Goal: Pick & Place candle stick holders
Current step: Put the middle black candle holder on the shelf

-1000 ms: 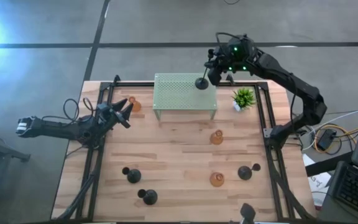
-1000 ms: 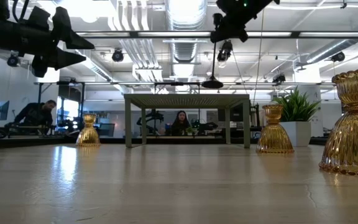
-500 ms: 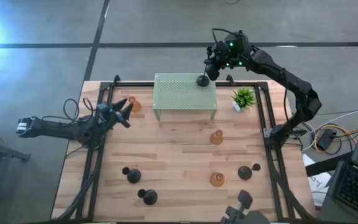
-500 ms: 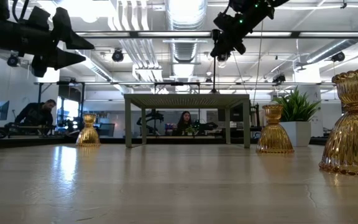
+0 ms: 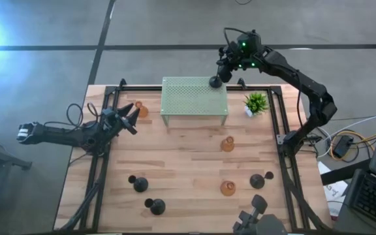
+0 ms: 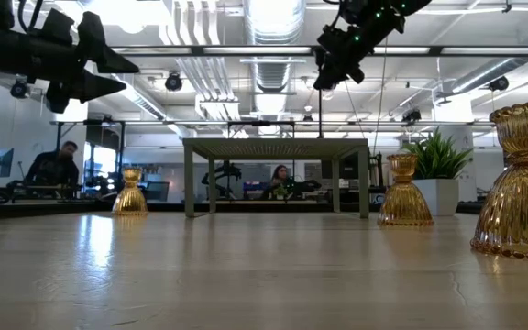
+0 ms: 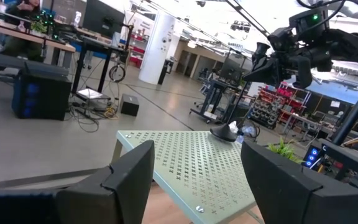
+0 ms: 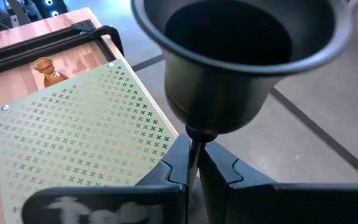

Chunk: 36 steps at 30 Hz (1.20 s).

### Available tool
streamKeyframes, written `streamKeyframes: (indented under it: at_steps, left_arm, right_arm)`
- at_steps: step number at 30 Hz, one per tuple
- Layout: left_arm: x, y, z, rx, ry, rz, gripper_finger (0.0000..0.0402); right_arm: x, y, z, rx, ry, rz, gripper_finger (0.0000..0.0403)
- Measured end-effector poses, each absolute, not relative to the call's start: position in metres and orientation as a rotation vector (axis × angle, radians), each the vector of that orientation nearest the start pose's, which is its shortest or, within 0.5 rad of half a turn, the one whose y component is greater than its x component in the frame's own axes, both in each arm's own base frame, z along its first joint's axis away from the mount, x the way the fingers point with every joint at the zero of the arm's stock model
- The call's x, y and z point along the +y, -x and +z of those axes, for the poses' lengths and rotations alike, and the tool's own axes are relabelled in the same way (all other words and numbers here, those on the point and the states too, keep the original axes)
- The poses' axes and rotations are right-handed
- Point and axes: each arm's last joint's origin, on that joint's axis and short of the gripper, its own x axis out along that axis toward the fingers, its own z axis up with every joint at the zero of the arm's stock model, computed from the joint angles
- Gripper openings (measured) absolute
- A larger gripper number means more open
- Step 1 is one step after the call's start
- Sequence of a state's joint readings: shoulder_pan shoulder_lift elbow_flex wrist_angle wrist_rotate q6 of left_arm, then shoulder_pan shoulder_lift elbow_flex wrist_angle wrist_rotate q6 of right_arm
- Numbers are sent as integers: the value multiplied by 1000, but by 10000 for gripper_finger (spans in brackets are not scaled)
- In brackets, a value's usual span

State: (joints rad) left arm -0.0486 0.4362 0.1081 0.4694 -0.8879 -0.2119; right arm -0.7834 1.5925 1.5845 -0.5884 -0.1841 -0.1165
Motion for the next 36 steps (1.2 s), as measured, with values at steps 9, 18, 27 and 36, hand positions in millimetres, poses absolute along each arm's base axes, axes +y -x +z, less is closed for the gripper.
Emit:
streamKeyframes:
  at_steps: [9,18,27,36]
  left_arm:
    - [17,-118,205,-218,265,822,245]
    - [17,-118,205,-219,265,823,245]
    - [17,-118,205,-221,269,822,245]
    - [17,-118,205,-220,269,822,245]
  right_arm:
    - [-243,-253,372,565,-162,-516,11]
    - [-249,-258,362,585,-170,-506,11]
    - [-250,-259,362,581,-172,-507,13]
    - [-250,-259,360,595,-181,-515,58]
